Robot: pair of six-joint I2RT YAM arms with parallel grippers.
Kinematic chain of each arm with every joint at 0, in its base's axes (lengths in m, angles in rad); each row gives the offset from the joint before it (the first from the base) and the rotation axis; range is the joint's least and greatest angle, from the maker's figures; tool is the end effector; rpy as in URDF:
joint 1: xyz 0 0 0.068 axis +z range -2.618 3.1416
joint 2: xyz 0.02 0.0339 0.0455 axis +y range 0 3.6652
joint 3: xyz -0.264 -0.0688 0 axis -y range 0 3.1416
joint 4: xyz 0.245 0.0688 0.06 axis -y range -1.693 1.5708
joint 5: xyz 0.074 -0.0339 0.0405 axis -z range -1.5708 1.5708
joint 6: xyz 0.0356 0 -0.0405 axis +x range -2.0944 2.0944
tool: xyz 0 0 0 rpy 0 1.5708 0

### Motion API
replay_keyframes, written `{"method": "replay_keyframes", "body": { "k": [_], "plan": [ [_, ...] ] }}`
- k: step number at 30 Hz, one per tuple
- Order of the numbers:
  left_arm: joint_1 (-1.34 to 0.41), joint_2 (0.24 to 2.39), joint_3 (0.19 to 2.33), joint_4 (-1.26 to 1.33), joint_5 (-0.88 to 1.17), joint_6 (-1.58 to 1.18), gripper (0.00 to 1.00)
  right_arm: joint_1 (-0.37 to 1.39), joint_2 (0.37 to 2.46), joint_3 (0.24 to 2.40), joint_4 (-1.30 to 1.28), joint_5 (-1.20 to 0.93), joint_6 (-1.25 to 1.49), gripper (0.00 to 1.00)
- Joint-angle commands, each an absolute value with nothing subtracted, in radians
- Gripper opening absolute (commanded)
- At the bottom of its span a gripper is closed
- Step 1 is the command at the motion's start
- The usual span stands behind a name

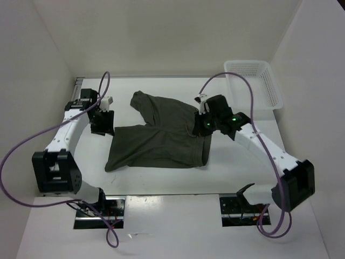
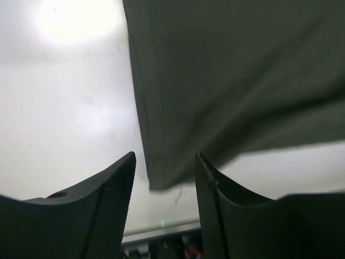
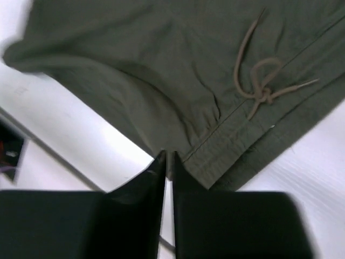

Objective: Fold and stack the shorts
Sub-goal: Flatten the shorts out

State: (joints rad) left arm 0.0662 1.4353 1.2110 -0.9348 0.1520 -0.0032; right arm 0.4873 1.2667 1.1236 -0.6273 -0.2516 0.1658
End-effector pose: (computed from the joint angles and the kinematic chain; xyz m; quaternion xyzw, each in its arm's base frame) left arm 0.2800 0.0132 0.2790 -0.0184 0.9760 -0.0679 0.2060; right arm 0.2343 0.1342 0.3143 -0.1945 0.8941 0.2334 0.3290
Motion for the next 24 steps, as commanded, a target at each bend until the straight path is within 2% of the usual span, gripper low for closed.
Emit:
{"method": "replay_keyframes", "body": {
  "k": [1,6,10,16,18,24],
  "plan": [
    [0.057,1.593,1.256,-0.708,0.137,0.000,0.56,0.561,1.380,1.046,-0.555,-0.186,0.213,0.04],
    [0.009,1.751,1.278,-0.555,0.146,0.000,0.58,0.623,1.476,0.970,-0.480,-0.109,0.290,0.01],
    [-0.044,1.821,1.258,-0.496,0.131,0.000,0.59,0.623,1.581,0.979,-0.401,0.073,0.327,0.00],
    [-0.055,1.917,1.258,-0.454,0.094,0.000,0.58,0.581,1.919,1.193,-0.380,0.135,0.270,0.00],
    [-0.045,1.942,1.270,-0.443,0.084,0.000,0.58,0.554,2.044,1.354,-0.412,0.123,0.249,0.00],
    [0.000,2.019,1.367,-0.419,0.044,0.000,0.58,0.494,2.149,1.566,-0.413,0.143,0.212,0.00]
  ]
}}
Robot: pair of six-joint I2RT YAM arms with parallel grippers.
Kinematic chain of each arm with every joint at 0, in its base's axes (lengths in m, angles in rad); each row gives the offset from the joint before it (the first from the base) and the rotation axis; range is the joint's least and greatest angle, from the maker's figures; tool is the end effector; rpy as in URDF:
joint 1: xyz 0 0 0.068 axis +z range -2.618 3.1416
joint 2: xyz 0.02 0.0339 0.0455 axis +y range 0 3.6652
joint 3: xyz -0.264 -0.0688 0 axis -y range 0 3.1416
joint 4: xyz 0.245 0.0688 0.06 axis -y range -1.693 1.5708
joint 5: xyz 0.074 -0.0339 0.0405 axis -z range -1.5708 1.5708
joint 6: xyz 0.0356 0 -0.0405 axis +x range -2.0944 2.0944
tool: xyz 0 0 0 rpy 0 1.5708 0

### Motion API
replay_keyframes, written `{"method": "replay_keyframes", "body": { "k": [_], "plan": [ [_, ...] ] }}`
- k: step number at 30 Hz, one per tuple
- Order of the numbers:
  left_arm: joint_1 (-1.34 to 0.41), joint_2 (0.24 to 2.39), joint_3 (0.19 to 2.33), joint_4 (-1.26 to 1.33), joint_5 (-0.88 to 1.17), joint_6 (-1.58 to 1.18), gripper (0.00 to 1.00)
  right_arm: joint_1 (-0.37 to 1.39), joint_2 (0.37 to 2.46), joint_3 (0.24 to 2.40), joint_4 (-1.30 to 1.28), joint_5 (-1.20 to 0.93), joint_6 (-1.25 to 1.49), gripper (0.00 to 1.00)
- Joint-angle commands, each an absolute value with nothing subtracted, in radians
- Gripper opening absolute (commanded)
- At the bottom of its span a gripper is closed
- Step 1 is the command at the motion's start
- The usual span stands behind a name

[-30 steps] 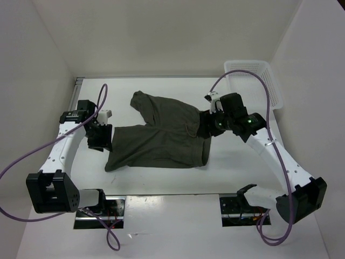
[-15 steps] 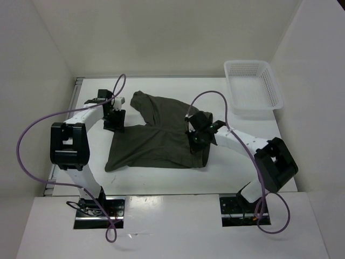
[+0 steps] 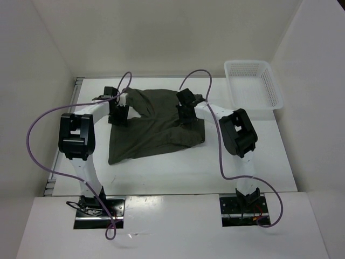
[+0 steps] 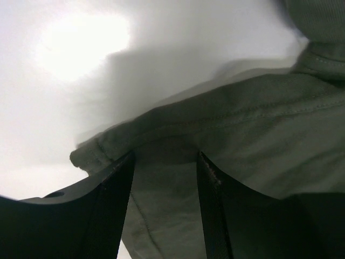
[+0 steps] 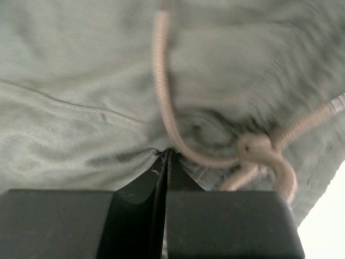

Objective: Fold and stack the shorts
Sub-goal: Flatten the shorts out

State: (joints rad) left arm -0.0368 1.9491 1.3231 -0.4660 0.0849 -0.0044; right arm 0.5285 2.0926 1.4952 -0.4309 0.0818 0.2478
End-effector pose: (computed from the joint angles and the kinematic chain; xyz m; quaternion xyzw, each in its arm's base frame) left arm 0.4013 -0.0178 0.1667 0.0258 0.9703 -0.0461 0.2360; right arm 0.3853 0.2216 0.1604 -0.1238 0.9547 0.0649 0.2627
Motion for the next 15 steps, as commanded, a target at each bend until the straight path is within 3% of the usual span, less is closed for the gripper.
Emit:
{"method": "replay_keyframes", "body": {
  "k": [1,5,7,9,10,12,15],
  "plan": [
    [0.011,2.029,1.387,-0.419,0.044,0.000,0.58,0.494,2.149,1.624,-0.413,0.143,0.187,0.00],
    [0.011,2.043,1.465,-0.428,0.067,0.000,0.58,0.494,2.071,1.666,-0.379,0.029,0.121,0.00],
    [0.011,2.043,1.465,-0.428,0.077,0.000,0.58,0.494,1.938,1.570,-0.296,0.020,0.121,0.15],
    [0.011,2.043,1.465,-0.428,0.077,0.000,0.58,0.480,1.826,1.400,-0.224,-0.021,0.130,0.41],
    [0.011,2.043,1.450,-0.428,0.077,0.000,0.58,0.466,1.718,1.343,-0.166,-0.043,0.140,0.60],
    [0.011,2.043,1.434,-0.419,0.077,0.000,0.58,0.457,1.625,1.202,-0.149,-0.069,0.140,0.68],
    [0.020,2.034,1.411,-0.408,0.077,0.000,0.58,0.448,1.517,1.083,-0.195,-0.104,0.130,0.71]
  ]
}}
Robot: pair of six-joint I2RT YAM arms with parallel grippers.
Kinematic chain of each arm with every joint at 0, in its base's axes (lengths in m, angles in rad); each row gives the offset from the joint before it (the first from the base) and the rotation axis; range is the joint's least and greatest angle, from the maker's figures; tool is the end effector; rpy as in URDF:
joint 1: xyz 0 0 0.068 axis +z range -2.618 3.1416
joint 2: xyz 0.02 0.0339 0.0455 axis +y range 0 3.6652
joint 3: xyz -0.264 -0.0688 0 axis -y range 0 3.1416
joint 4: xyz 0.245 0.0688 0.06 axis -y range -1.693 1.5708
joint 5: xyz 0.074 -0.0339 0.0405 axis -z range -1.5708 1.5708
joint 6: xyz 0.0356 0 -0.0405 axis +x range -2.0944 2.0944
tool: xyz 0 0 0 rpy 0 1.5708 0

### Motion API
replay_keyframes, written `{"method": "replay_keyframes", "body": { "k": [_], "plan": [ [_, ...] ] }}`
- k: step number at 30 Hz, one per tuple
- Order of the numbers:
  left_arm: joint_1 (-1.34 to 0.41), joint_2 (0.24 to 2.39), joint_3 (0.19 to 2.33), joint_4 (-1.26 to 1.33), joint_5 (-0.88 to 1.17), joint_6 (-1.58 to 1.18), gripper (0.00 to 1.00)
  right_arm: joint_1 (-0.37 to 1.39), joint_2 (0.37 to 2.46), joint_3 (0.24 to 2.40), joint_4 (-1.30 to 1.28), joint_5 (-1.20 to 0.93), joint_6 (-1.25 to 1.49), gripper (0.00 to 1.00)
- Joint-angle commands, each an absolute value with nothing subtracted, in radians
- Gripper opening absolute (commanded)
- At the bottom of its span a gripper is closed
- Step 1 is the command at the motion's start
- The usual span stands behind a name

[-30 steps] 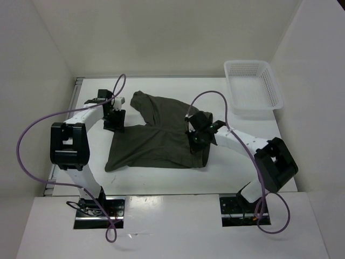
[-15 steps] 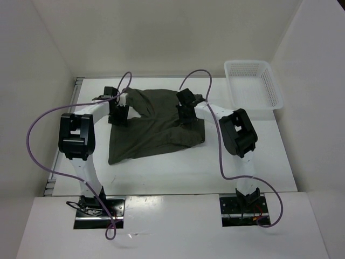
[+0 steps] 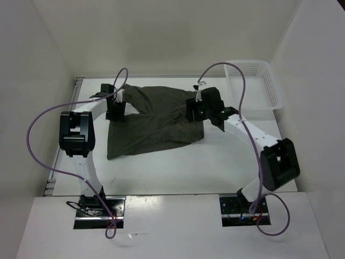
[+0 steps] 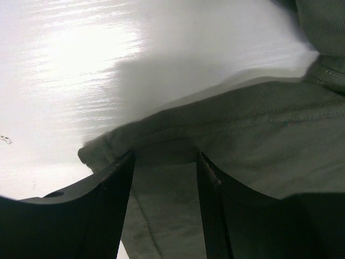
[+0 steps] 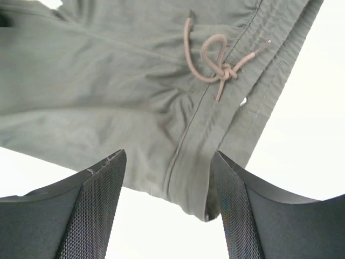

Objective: Fold and stack the shorts
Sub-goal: Flatten the shorts out

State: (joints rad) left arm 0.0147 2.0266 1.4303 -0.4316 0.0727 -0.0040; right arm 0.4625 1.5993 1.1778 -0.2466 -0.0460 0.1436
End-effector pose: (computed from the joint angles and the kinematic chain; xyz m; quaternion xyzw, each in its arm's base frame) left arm 0.4292 0.0037 0.1688 0.0007 0.9628 -0.0336 0.2681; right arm 0.3229 0.1628 0.2640 -0.1527 0.8866 0.1499 0.4100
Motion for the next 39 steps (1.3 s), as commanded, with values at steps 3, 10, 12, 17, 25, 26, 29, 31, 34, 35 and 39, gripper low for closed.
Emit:
{"method": "replay_keyframes", "body": {
  "k": [3,10,12,17,25,26,29,31,34,35,39],
  "plan": [
    [0.020,2.034,1.411,-0.408,0.077,0.000,0.58,0.448,1.448,0.973,-0.219,-0.139,0.141,0.74],
    [0.020,2.034,1.402,-0.408,0.086,0.000,0.59,0.437,1.437,0.839,-0.080,-0.112,0.164,0.83],
    [0.020,2.034,1.402,-0.408,0.086,0.000,0.59,0.437,1.495,0.854,-0.052,-0.112,0.150,0.83],
    [0.020,2.025,1.402,-0.417,0.086,0.000,0.59,0.437,1.549,0.890,-0.052,-0.144,0.077,0.81],
    [0.029,2.016,1.393,-0.417,0.075,0.000,0.59,0.416,1.704,1.007,-0.289,-0.224,0.049,0.14],
    [0.029,2.026,1.403,-0.426,0.063,0.000,0.56,0.416,1.745,1.034,-0.345,-0.224,0.064,0.02],
    [0.040,2.037,1.413,-0.437,0.054,0.000,0.46,0.344,1.737,1.069,-0.511,-0.309,0.095,0.00],
    [0.040,2.055,1.425,-0.437,0.054,0.000,0.41,0.261,1.695,1.054,-0.552,-0.420,0.095,0.00],
    [0.049,2.065,1.425,-0.437,0.054,0.000,0.41,0.229,1.635,1.054,-0.623,-0.440,0.086,0.00],
    [0.049,2.065,1.425,-0.437,0.054,0.000,0.41,0.229,1.635,1.054,-0.650,-0.440,0.086,0.00],
    [0.049,2.085,1.434,-0.446,0.043,0.000,0.41,0.219,1.657,1.101,-0.739,-0.390,0.097,0.00]
  ]
}}
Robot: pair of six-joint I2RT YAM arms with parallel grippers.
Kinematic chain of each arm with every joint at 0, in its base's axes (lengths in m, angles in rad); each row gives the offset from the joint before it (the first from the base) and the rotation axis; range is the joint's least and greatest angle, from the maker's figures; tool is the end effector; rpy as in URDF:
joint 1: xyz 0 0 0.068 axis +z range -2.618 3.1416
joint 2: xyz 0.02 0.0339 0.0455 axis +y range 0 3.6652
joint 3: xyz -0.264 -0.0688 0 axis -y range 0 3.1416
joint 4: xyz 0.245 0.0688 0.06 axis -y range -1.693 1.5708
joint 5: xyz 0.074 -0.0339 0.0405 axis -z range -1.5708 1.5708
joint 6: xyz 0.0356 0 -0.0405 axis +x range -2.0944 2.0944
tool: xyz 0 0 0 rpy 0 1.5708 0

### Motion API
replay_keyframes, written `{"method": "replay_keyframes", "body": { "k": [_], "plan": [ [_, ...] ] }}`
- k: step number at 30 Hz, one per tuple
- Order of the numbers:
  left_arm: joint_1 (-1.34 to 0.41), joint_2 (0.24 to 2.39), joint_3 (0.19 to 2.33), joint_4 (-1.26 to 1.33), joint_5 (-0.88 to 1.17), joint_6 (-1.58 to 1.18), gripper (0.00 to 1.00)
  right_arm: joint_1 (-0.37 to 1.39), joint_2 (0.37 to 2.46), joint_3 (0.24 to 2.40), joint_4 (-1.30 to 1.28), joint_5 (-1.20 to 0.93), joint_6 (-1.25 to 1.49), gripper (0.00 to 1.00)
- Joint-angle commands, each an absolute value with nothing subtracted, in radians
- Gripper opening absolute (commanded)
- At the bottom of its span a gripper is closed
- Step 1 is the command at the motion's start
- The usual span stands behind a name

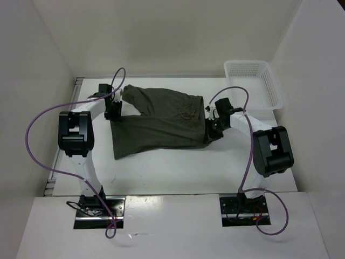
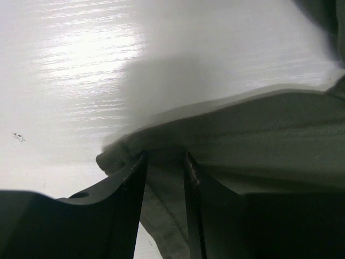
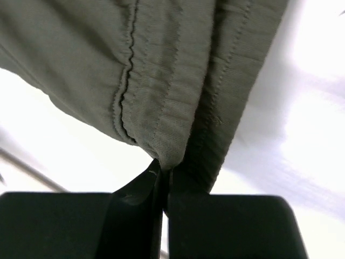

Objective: Fold and stack the shorts
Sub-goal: Flatten the shorts out

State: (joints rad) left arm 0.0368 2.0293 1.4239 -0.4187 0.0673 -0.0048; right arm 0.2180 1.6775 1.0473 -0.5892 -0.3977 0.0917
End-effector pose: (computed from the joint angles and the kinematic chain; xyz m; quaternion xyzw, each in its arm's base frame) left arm 0.4292 0.0134 0.1666 -0.0109 0.9623 -0.0281 0.2703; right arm 0.3077 0.0823 0.1798 -0.0954 0.9611 0.2186 0.1393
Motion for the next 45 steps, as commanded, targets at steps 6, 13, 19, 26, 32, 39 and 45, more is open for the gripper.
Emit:
{"method": "replay_keyframes", "body": {
  "k": [6,13,19,26,32,39,45],
  "plan": [
    [0.049,2.069,1.434,-0.456,0.083,0.000,0.46,0.199,1.658,1.112,-0.724,-0.356,0.117,0.47],
    [0.038,1.825,1.405,-0.552,0.189,0.000,0.60,0.215,1.359,1.121,-0.568,-0.327,0.126,0.78],
    [-0.038,1.617,1.237,-0.722,0.145,0.000,0.62,0.328,1.357,1.121,-0.388,-0.232,0.207,0.46],
    [-0.058,1.598,0.919,-0.698,0.051,0.000,0.59,0.362,1.668,1.179,-0.310,-0.183,0.284,0.02],
    [-0.067,1.618,0.862,-0.640,0.009,0.000,0.58,0.371,1.822,1.195,-0.273,-0.177,0.334,0.00],
    [-0.078,1.585,0.749,-0.606,-0.229,0.000,0.58,0.371,1.985,1.250,-0.282,-0.071,0.388,0.00],
    [-0.078,1.545,0.755,-0.612,-0.206,0.000,0.58,0.371,2.062,1.371,-0.302,0.075,0.397,0.00]
  ]
}}
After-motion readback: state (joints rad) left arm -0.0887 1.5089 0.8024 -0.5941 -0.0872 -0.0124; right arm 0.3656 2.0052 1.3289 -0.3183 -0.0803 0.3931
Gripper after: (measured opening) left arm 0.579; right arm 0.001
